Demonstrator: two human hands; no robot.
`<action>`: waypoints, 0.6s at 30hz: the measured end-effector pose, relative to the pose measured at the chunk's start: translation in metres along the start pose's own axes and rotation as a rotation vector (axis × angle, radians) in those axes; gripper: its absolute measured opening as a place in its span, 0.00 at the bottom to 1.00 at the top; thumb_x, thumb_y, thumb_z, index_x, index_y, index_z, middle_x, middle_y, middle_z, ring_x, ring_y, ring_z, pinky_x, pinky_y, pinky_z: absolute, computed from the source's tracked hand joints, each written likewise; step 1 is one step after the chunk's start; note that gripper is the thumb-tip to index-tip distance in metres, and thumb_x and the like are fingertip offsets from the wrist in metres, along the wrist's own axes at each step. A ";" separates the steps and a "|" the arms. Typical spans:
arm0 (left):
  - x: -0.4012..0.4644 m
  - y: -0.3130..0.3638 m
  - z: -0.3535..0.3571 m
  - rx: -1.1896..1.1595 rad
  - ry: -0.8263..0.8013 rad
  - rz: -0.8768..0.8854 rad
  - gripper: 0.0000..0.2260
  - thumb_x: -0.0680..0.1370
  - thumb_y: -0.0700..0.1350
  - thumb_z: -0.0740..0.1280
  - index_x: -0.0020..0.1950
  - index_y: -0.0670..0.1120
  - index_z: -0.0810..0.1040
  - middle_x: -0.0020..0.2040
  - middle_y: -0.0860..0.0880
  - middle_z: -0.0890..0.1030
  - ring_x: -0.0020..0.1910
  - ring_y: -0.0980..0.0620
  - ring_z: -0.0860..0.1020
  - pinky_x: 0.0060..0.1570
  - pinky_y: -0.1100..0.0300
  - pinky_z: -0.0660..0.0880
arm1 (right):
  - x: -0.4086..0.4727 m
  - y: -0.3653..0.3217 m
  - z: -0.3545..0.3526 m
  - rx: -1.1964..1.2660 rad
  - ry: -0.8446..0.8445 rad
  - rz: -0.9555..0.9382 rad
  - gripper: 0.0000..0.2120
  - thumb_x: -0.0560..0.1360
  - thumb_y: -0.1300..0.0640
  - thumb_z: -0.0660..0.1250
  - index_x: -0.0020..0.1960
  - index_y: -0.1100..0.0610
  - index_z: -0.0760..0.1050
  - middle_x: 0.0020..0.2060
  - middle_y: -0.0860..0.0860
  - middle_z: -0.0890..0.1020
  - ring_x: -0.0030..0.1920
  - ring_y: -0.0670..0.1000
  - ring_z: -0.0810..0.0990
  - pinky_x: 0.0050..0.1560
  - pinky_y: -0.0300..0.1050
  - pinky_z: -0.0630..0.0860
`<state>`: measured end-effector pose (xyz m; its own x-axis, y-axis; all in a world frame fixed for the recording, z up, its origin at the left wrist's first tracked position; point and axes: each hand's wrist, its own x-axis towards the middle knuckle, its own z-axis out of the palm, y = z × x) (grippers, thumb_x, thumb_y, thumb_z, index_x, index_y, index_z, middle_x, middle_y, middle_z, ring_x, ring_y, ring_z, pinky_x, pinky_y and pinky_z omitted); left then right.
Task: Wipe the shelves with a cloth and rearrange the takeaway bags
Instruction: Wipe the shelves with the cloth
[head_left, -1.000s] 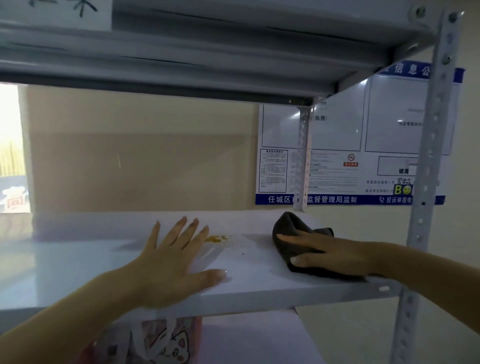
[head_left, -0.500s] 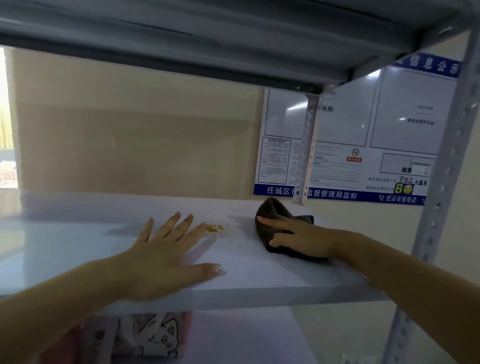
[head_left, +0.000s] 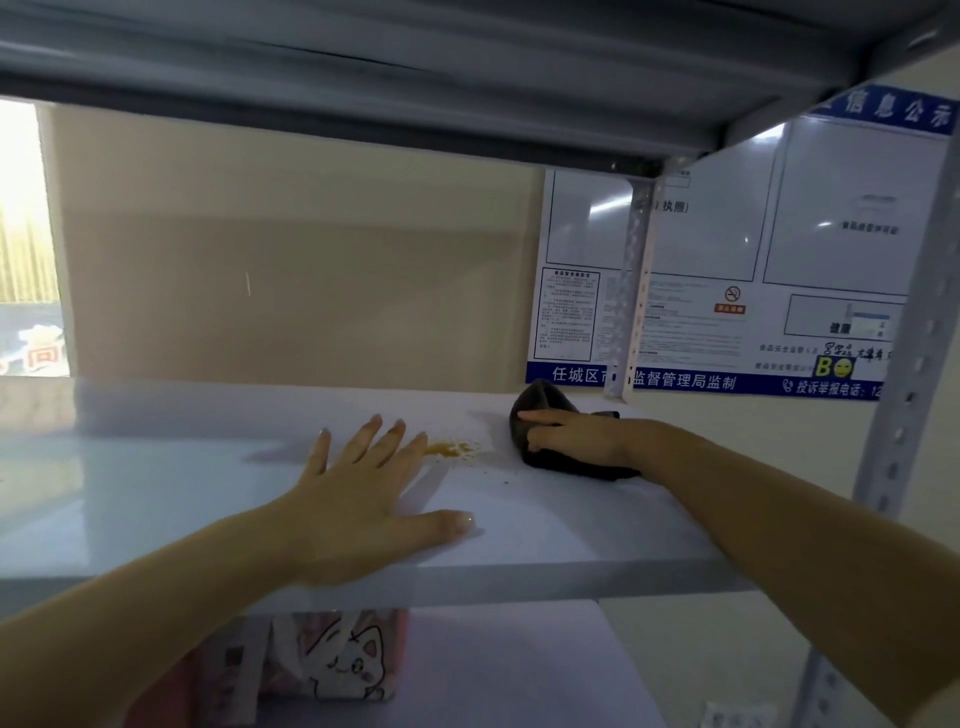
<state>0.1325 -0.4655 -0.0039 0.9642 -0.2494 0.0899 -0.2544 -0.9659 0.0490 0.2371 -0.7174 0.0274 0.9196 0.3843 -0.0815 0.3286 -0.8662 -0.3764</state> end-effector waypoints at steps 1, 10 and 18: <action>-0.001 0.001 -0.001 -0.014 0.017 -0.011 0.53 0.57 0.80 0.35 0.77 0.55 0.34 0.76 0.57 0.33 0.73 0.56 0.29 0.72 0.44 0.32 | -0.001 -0.002 0.001 0.009 -0.006 -0.010 0.26 0.78 0.42 0.55 0.74 0.37 0.54 0.77 0.50 0.53 0.74 0.56 0.55 0.74 0.53 0.51; -0.015 -0.019 -0.011 0.166 0.217 -0.024 0.50 0.60 0.78 0.31 0.78 0.54 0.37 0.76 0.57 0.34 0.73 0.56 0.29 0.72 0.42 0.31 | -0.081 -0.022 0.017 0.071 -0.095 -0.136 0.27 0.77 0.45 0.61 0.71 0.29 0.55 0.73 0.39 0.55 0.72 0.46 0.58 0.74 0.45 0.54; -0.036 -0.076 -0.014 0.110 0.104 -0.114 0.50 0.59 0.80 0.32 0.76 0.58 0.35 0.74 0.58 0.32 0.71 0.58 0.27 0.72 0.45 0.29 | -0.028 -0.032 0.003 0.001 -0.066 0.007 0.31 0.74 0.36 0.59 0.73 0.32 0.49 0.77 0.48 0.52 0.75 0.54 0.55 0.73 0.51 0.51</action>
<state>0.1159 -0.3822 0.0028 0.9718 -0.1351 0.1930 -0.1290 -0.9907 -0.0436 0.2001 -0.6993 0.0391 0.9056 0.3987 -0.1447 0.3222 -0.8684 -0.3769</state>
